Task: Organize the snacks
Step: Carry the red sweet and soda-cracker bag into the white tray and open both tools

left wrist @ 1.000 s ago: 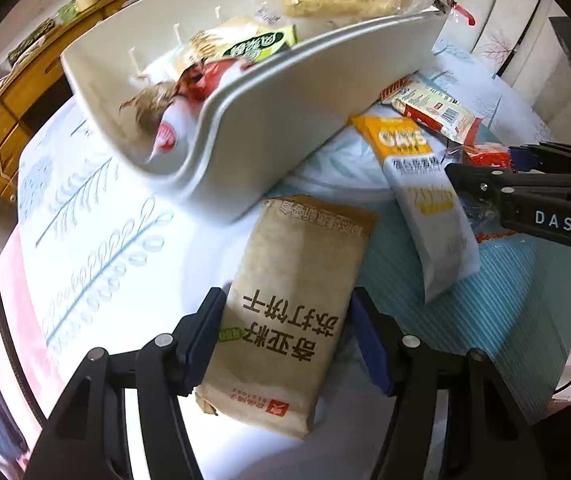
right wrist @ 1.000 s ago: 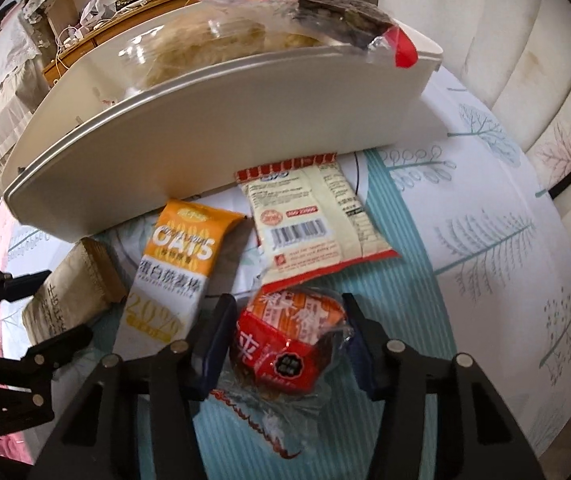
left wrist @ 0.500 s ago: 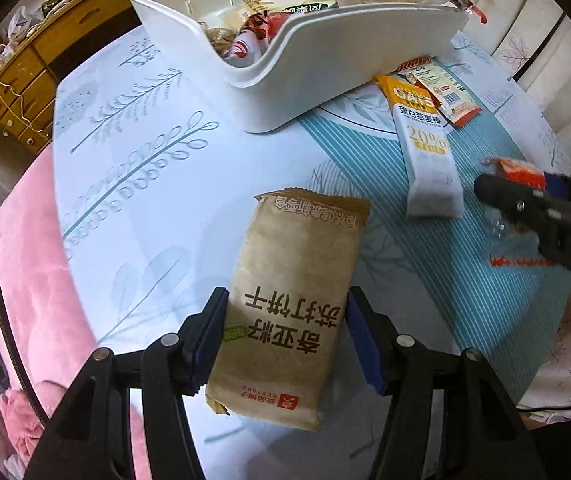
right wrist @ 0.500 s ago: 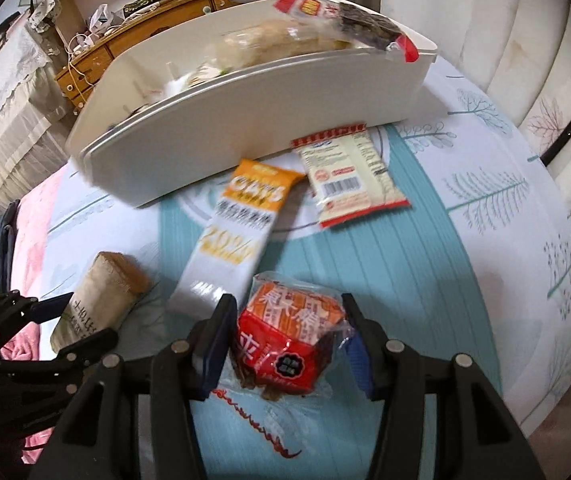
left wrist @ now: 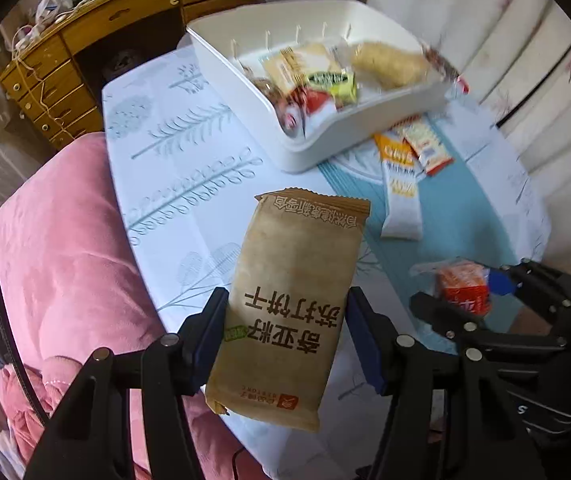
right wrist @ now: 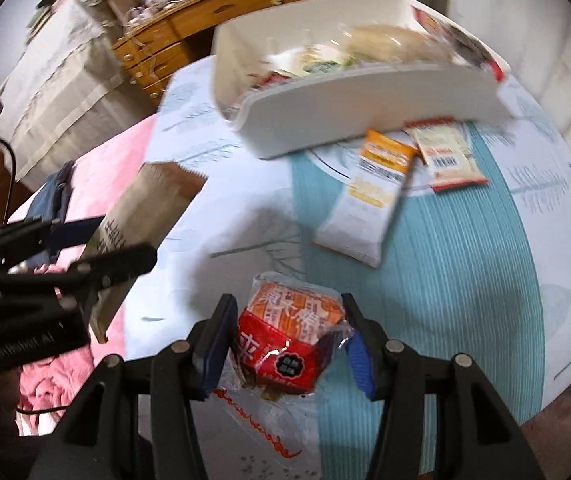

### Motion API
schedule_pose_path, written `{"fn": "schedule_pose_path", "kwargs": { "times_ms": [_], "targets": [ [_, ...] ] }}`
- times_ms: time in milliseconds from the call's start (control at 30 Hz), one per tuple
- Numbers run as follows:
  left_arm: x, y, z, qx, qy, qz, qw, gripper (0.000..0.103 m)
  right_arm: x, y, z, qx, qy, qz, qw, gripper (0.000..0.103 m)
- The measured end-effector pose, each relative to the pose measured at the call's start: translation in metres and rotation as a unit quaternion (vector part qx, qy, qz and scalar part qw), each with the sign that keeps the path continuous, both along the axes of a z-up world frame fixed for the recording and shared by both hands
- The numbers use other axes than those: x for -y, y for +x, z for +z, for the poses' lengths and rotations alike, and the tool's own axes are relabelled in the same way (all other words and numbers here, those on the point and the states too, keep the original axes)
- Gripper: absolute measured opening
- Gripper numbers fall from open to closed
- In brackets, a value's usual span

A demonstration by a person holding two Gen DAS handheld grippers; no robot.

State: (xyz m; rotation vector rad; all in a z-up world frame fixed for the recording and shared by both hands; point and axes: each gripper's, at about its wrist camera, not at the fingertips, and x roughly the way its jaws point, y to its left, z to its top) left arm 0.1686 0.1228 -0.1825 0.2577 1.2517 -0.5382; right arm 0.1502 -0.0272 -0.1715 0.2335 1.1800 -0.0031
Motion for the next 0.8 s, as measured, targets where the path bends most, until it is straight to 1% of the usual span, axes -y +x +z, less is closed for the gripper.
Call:
{"fn": "schedule_pose_path", "kwargs": {
  "times_ms": [100, 233, 333, 433, 633, 800],
  "targets": [
    [-0.009, 0.003, 0.023, -0.013, -0.009, 0.015, 0.9998, 0.058, -0.004, 0.006, 0.019, 0.006, 0.011, -0.002, 1.000, 0.052],
    [-0.014, 0.004, 0.049, -0.014, -0.008, 0.026, 0.9995, 0.058, -0.007, 0.012, 0.044, 0.019, 0.019, 0.012, 1.000, 0.052],
    [-0.015, 0.004, 0.066, -0.013, -0.005, 0.037, 0.9992, 0.058, -0.005, 0.018, 0.057, 0.020, 0.027, 0.024, 0.999, 0.052],
    [-0.013, 0.004, 0.080, -0.015, -0.010, 0.052, 0.9985, 0.058, 0.002, 0.026, 0.068, 0.017, 0.040, 0.027, 0.999, 0.052],
    [0.007, 0.013, 0.103, -0.012, -0.025, 0.083, 0.9961, 0.058, 0.030, 0.043, 0.089, 0.022, 0.078, 0.036, 0.996, 0.052],
    [0.033, 0.026, 0.121, -0.003, -0.028, 0.108, 0.9937, 0.058, 0.055, 0.058, 0.106, 0.036, 0.085, 0.051, 0.994, 0.052]
  ]
}}
